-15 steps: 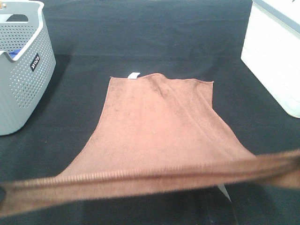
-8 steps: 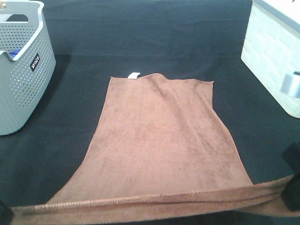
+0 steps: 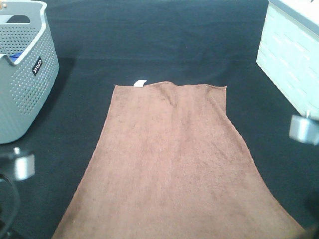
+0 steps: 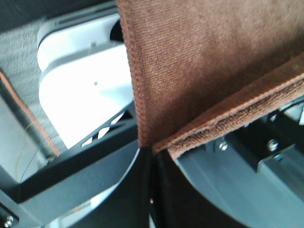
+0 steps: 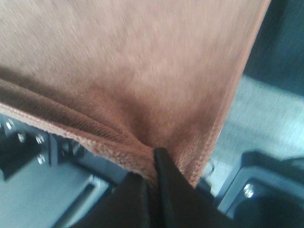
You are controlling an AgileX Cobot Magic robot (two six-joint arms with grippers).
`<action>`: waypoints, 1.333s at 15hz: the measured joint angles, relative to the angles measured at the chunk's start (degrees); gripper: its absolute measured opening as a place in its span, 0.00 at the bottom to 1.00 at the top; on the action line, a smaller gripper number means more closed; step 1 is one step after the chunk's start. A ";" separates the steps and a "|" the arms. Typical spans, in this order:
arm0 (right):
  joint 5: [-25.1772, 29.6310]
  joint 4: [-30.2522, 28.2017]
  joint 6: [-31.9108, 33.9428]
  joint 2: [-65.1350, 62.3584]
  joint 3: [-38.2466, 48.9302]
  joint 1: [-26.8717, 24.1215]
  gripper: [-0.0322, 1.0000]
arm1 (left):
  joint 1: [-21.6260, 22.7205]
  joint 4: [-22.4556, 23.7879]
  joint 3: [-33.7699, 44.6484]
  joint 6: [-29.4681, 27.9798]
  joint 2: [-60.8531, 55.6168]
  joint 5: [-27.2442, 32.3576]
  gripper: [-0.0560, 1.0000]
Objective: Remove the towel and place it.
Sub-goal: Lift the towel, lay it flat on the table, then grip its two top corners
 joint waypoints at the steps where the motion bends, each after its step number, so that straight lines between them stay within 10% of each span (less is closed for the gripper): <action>1: -0.40 0.00 -0.29 0.00 1.43 0.00 0.04 | -0.52 -0.40 0.00 -0.23 1.32 0.06 0.05; 12: -8.88 2.23 -4.93 19.77 2.06 -0.23 0.08 | -0.97 -3.04 -1.03 5.27 14.55 -2.18 0.14; 20: -10.31 3.32 -3.61 19.88 2.06 -0.40 0.69 | -0.97 -6.07 -0.97 5.67 14.55 -4.13 0.65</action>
